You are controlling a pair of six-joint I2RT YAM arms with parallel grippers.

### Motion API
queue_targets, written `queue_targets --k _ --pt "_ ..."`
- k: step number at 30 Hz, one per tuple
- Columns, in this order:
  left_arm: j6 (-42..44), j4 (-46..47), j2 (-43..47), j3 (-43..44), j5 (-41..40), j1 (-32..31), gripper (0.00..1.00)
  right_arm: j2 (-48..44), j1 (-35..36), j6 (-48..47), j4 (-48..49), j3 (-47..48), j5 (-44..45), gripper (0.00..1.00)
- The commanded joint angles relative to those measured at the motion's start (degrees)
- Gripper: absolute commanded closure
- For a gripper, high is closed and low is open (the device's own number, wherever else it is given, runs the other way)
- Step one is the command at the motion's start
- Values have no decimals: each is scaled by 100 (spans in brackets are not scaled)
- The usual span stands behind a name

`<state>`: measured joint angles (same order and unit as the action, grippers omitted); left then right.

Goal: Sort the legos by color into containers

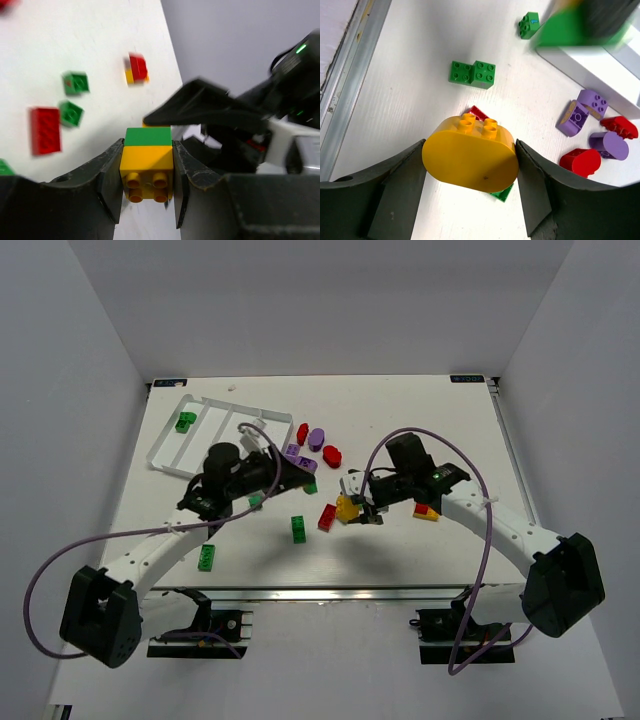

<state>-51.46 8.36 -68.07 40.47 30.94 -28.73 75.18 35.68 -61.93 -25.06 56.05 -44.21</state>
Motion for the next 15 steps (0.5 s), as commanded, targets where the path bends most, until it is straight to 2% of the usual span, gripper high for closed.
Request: queue_targets --k 1,6,7,11,12,14,15 --pt "75 -79 514 -65 289 561 96 -3 -17 -47 -34 -15 -44 100" --pt "303 -457 611 31 361 825 96 120 -17 23 97 46 -44 100" --pt "382 -763 646 153 308 851 96 146 -17 119 193 64 -18 100" --pt "1111 -2415 900 786 -841 1176 97 514 114 1477 1457 230 429 100" --pt "1182 -3071 953 944 -1531 1360 97 872 254 1708 1791 387 717 100" --pt "1296 -3733 1085 1487 -2334 1510 97 1313 404 2235 1916 1107 939 100" --pt "1323 -4224 1120 1656 -2938 1641 97 1794 457 2830 2004 1379 1132 100"
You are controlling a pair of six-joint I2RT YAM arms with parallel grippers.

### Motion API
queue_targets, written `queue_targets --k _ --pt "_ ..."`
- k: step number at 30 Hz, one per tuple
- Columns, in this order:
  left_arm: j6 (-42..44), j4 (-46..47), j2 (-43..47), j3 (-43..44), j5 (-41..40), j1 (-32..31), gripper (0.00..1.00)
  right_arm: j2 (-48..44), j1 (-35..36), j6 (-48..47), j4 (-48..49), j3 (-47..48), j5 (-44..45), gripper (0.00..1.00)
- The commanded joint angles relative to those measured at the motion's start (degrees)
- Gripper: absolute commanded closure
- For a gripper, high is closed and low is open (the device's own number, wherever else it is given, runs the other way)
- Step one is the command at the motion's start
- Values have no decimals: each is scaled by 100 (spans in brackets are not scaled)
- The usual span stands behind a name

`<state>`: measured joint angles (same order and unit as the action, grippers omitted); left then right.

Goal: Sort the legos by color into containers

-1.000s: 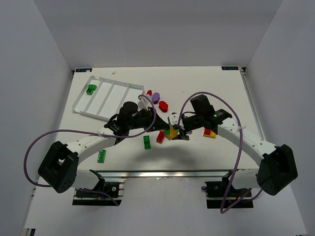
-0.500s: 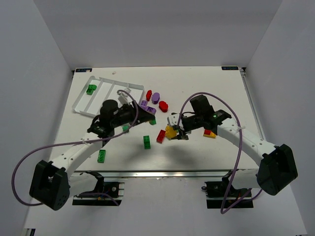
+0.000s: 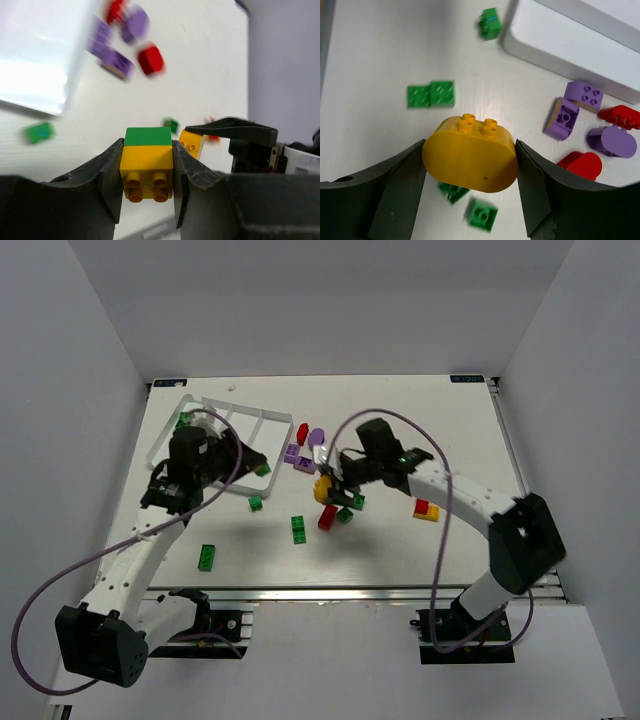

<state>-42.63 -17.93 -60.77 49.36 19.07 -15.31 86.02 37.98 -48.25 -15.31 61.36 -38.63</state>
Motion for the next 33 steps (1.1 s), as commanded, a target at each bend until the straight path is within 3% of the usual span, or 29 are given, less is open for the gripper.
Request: queue_targets --k 1,6,11,16,20,22,23,29,33 --pt "457 -1773 417 916 -2071 335 97 958 271 1720 1074 1382 663 100" --pt "308 -2494 732 1391 -3117 388 96 2582 579 3161 987 3045 1471 100" --pt "-69 -2741 1181 1190 -3401 397 94 3963 737 3691 942 4758 2139 100" --pt "-447 -2865 1681 900 -3418 389 94 4765 738 3814 1126 5465 2439 100" --pt "-535 -2953 1919 873 -3384 389 93 4985 738 3683 1469 5474 2597 86" --pt "-562 -2909 1981 856 -3322 389 93 5039 738 3604 1635 5483 2615 67" --pt "-562 -2813 2043 821 -3200 389 92 5074 738 3560 1654 5483 2615 52" --pt "-623 -1874 2122 338 -2269 389 91 4724 632 3437 1750 5264 2107 14" --pt "-659 -1346 2114 118 -1916 389 90 4073 518 3278 2023 4614 1474 11"
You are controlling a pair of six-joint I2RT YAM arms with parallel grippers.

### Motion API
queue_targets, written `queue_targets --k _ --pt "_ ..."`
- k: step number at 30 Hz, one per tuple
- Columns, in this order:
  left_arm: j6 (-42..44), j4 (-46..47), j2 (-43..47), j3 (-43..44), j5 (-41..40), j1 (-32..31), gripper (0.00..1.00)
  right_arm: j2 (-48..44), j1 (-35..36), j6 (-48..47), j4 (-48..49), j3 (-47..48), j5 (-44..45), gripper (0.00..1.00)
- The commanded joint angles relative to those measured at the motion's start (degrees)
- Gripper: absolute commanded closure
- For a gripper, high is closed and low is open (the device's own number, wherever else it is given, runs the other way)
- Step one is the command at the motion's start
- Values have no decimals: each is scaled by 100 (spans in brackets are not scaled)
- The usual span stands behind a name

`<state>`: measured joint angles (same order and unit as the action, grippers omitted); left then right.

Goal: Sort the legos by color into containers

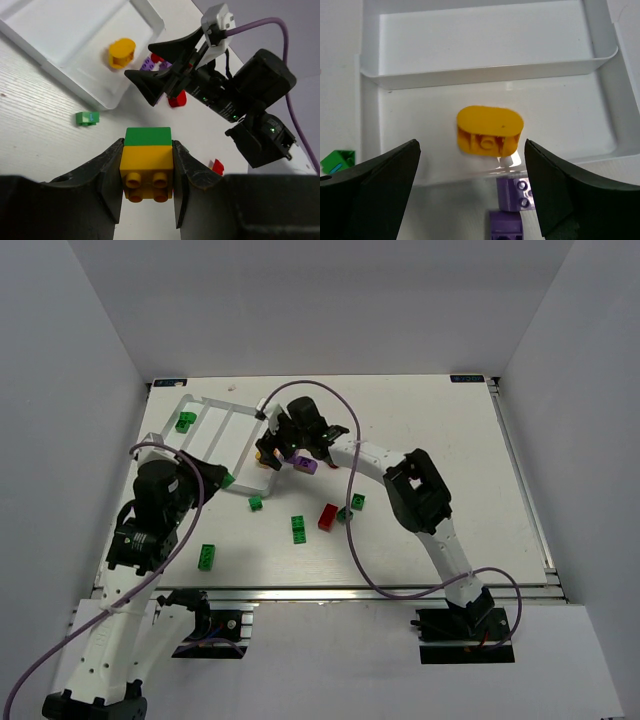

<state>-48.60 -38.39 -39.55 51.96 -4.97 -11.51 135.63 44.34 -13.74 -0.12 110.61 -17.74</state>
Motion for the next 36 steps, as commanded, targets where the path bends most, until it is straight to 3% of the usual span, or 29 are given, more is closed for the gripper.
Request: queue_targets --k 1,5,7,8,9,11,12,15,18,22,26,36 --pt "-45 771 -26 -169 758 8 90 -1020 -127 -156 574 -460 -652 10" --pt "34 1175 -184 -196 1198 8 90 -1713 -284 -392 312 -830 -1239 11" --pt "78 1491 -281 -222 1445 17 90 -2004 -443 -323 144 -1066 -1985 11" --pt "79 1640 -307 -248 1794 8 90 -2310 -731 -70 170 -1207 -2501 11" --pt "79 2042 -334 -309 1998 8 90 -2435 -899 211 423 -1504 -3594 15" --pt "9 2579 -369 -606 2420 17 89 -2716 -1311 1096 932 -1822 -4489 22" --pt "-53 3270 -361 -756 2918 8 88 -2787 -1401 2067 1292 -1954 -5050 33" --pt "-474 4790 -308 -1354 3571 8 85 -3226 -1533 2953 1330 -2499 -5589 39" --pt "-677 5576 -343 -1610 3775 8 84 -3771 -1490 3811 1531 -3184 -5644 32" --pt "-913 6044 -606 -1610 4021 8 83 -4150 -1393 5446 3242 -3914 -5504 25" --pt "-1152 6589 -808 -1672 4188 8 82 -4142 -1173 5724 3290 -3916 -5319 23" --pt "-1081 6414 -633 -1804 3934 -1 82 -4027 -945 6426 3685 -3695 -4864 18"
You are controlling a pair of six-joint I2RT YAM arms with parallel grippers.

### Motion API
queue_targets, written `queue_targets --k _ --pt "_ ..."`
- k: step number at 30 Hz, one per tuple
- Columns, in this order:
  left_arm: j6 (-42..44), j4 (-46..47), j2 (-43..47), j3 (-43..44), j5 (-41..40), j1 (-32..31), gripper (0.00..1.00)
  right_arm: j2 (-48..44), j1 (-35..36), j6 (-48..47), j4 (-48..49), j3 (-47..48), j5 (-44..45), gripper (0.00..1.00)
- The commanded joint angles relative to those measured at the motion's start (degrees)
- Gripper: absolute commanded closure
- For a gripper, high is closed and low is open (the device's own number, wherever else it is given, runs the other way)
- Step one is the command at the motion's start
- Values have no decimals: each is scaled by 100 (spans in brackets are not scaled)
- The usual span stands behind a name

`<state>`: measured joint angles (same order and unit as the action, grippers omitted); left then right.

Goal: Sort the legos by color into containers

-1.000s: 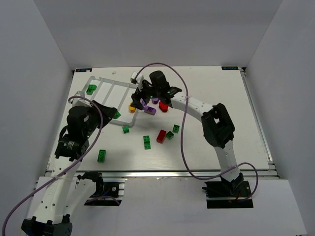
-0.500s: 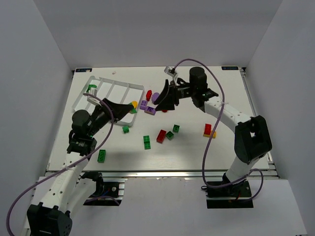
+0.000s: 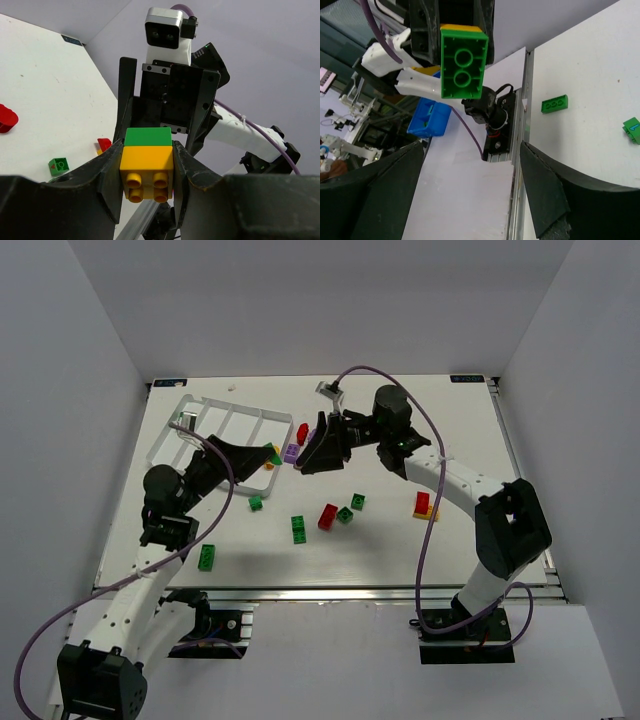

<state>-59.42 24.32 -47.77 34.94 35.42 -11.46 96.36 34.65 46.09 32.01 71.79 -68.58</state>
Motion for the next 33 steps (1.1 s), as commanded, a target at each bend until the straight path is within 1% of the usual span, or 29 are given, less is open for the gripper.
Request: queue_targets --k 1,5,8,14,19,22,27,29,33 --pt "-104 178 215 -153 -175 -5 81 -169 41 471 542 73 318 17" --pt "-518 818 198 -461 -307 -5 81 -337 94 498 640 -121 1090 17" --pt "-606 908 207 -497 -325 -5 81 -258 191 480 526 37 1250 18" --pt "-580 882 180 -479 -272 -5 81 -73 402 595 482 274 1285 22" --pt "-615 943 206 -541 -316 -5 81 -20 542 682 490 318 1347 22" --pt "-624 961 233 -584 -316 -5 81 41 595 735 517 397 1391 25" --pt "-624 917 250 -593 -307 -5 81 111 648 761 499 485 1443 30" --pt "-632 926 259 -585 -290 -5 81 155 674 753 491 511 1444 34" --pt "-650 952 251 -593 -290 -5 81 182 701 727 464 494 1444 38"
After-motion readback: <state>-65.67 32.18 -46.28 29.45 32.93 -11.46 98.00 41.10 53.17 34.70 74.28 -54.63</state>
